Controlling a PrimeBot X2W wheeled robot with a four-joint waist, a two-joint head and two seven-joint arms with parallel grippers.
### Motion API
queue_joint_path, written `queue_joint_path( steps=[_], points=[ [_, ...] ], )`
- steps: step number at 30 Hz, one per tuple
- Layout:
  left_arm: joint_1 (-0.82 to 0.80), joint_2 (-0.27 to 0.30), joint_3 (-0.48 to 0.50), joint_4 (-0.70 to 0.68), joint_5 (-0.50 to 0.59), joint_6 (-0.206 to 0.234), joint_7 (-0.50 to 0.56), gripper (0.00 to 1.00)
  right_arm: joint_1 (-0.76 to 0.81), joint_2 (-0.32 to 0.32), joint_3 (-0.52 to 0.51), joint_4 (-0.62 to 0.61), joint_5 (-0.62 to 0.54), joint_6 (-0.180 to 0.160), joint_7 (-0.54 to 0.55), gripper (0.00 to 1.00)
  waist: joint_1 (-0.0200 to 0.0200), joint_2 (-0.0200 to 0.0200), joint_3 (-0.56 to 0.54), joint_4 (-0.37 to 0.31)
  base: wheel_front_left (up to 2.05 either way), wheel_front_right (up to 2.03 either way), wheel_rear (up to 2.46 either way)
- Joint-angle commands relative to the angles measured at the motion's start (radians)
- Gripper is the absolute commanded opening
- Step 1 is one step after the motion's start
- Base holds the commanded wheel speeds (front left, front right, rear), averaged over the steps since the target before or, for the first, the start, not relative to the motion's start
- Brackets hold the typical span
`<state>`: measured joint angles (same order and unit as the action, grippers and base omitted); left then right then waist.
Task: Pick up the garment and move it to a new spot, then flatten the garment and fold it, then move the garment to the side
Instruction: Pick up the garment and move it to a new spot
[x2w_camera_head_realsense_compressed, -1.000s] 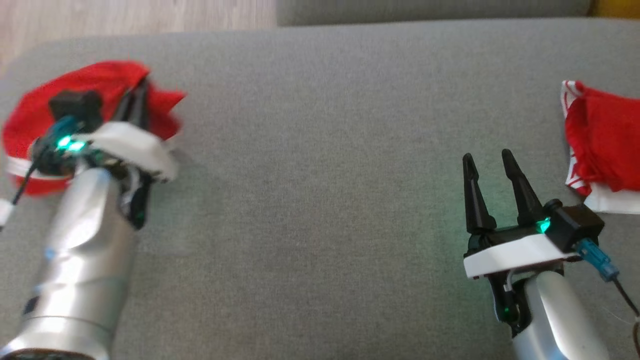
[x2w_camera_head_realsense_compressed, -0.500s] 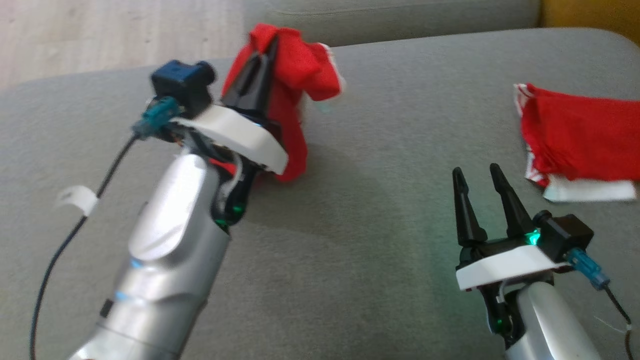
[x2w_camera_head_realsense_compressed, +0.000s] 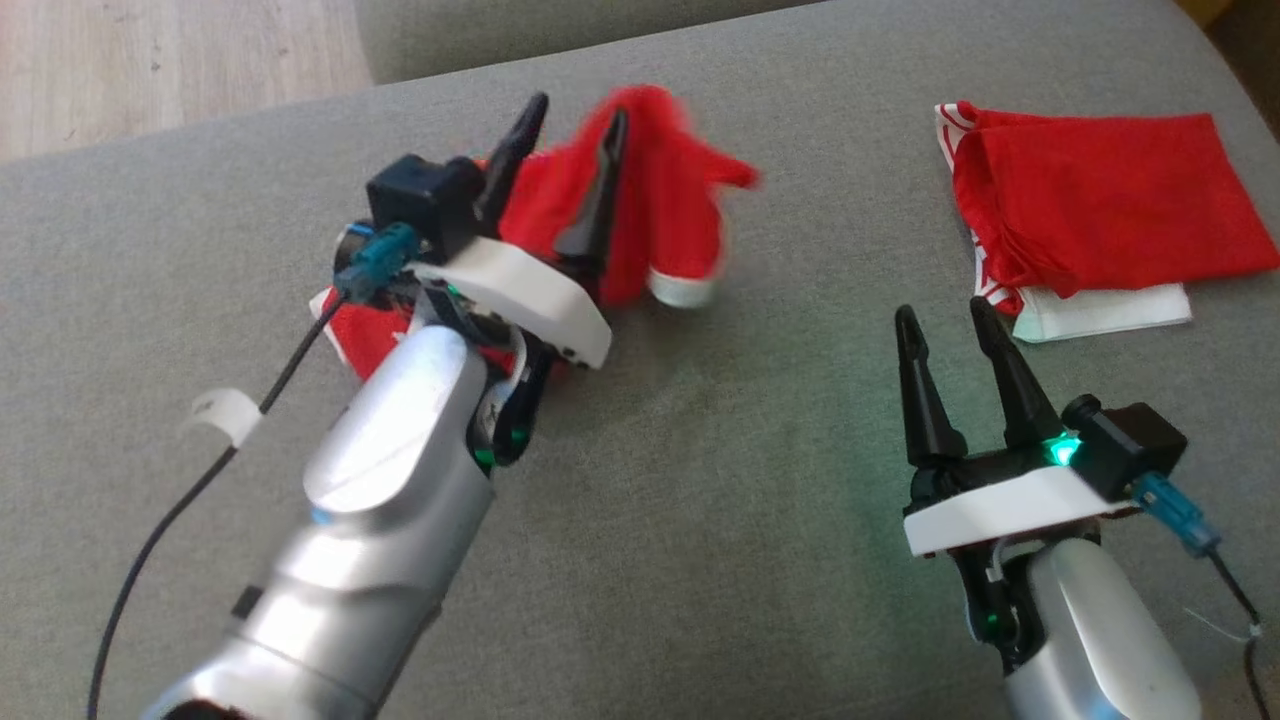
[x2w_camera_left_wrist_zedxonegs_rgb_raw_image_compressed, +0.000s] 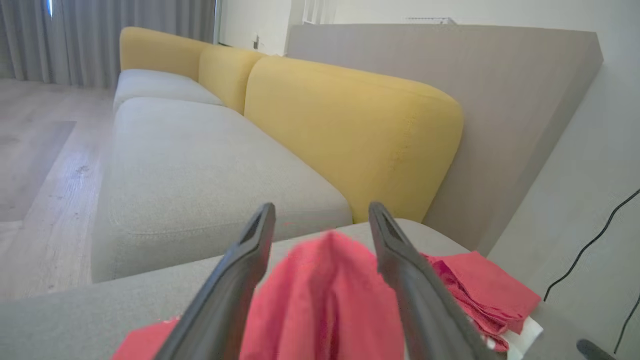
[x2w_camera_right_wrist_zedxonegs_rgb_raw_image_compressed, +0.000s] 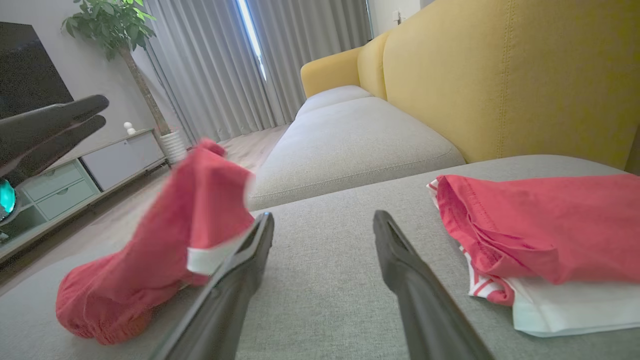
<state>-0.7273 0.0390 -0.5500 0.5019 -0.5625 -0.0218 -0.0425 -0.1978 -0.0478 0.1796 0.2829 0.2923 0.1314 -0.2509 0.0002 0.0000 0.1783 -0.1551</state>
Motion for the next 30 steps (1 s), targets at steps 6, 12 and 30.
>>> queue_joint_path(
  steps=[6, 12, 30],
  points=[
    [-0.063, 0.070, 0.065, 0.036, 0.018, -0.008, -0.121, 1.00, -0.030, -0.002, -0.010, -0.036, -0.011, -0.001, -0.011, 1.00, -0.0002, 0.0000, -0.023, 0.042, 0.00, 0.00, 0.00],
    [0.010, 0.160, 0.101, 0.034, 0.033, -0.027, -0.197, 1.00, -0.014, -0.002, -0.040, -0.038, -0.045, -0.001, -0.011, 1.00, -0.0002, 0.0000, -0.067, 0.098, 0.00, 0.00, 0.00],
    [0.487, 0.168, 0.279, -0.253, 0.134, -0.005, -0.219, 1.00, 0.079, -0.002, -0.071, -0.050, -0.101, -0.001, -0.011, 1.00, -0.0002, 0.0000, -0.166, 0.180, 0.00, 0.00, 0.00]
  ],
)
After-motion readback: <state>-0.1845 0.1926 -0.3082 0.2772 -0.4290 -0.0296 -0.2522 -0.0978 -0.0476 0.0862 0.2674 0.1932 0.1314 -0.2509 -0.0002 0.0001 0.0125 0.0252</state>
